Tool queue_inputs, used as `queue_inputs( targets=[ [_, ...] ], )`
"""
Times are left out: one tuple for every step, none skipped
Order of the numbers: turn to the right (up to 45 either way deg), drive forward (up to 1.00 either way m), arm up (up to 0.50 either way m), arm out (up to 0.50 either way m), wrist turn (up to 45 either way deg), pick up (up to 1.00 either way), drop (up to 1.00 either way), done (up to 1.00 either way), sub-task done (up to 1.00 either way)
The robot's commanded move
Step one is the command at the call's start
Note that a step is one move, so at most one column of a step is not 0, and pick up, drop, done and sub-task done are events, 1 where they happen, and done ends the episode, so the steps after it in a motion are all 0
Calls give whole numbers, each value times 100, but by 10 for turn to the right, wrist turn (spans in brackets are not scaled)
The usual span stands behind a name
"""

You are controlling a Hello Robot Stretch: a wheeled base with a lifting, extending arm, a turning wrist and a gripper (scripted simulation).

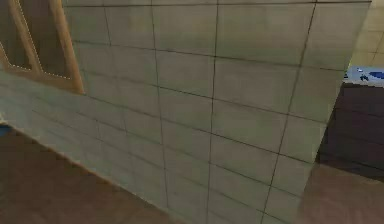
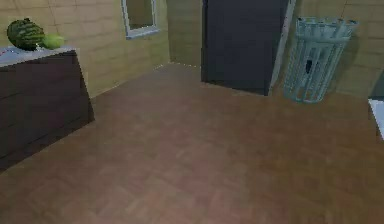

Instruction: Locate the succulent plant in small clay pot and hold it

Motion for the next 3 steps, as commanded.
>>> queue_inputs(
  targets=[
    [450,0,0,0,0,0,0,0,0],
    [450,0,0,0,0,0,0,0,0],
    [450,0,0,0,0,0,0,0,0]
  ],
)
